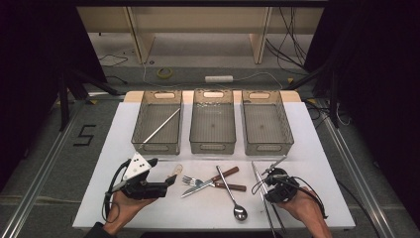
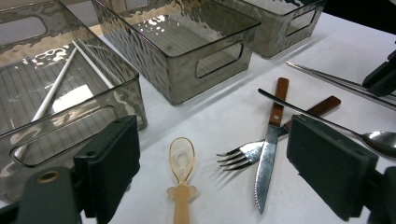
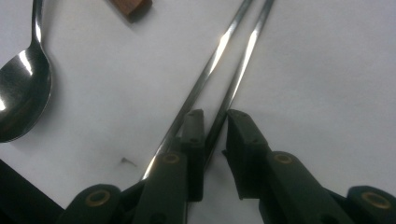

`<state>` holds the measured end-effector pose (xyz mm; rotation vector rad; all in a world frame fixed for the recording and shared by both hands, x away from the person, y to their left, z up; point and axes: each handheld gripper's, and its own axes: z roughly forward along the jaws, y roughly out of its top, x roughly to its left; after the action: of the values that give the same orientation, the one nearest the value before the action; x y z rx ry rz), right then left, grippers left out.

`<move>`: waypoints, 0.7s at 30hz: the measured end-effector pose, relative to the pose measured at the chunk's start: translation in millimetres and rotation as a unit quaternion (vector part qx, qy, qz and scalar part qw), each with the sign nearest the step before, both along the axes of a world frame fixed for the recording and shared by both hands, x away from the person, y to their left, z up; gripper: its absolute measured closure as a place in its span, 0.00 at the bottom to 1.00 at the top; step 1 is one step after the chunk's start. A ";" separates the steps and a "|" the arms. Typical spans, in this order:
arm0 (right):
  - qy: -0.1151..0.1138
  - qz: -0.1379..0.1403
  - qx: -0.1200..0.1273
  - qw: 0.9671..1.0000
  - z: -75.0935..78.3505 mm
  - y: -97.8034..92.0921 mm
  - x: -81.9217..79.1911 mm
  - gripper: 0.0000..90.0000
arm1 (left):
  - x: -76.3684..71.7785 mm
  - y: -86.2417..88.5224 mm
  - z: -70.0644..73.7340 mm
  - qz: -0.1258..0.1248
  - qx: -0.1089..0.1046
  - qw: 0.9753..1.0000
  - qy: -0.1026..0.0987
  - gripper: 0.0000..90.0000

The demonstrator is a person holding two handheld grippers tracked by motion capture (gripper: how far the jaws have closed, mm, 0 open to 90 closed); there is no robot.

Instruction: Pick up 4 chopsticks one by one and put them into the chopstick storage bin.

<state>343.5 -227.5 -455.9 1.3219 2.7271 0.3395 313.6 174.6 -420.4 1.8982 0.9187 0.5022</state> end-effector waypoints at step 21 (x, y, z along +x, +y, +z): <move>0.029 -0.015 -0.011 0.999 1.0 1.0 10.1 0.95 | -0.5 -0.8 -0.2 -0.003 0.005 1.000 0.002 0.19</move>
<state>353.6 -226.5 -454.8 1.3865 2.7471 0.2732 313.1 173.8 -420.5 1.9108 0.9136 0.5000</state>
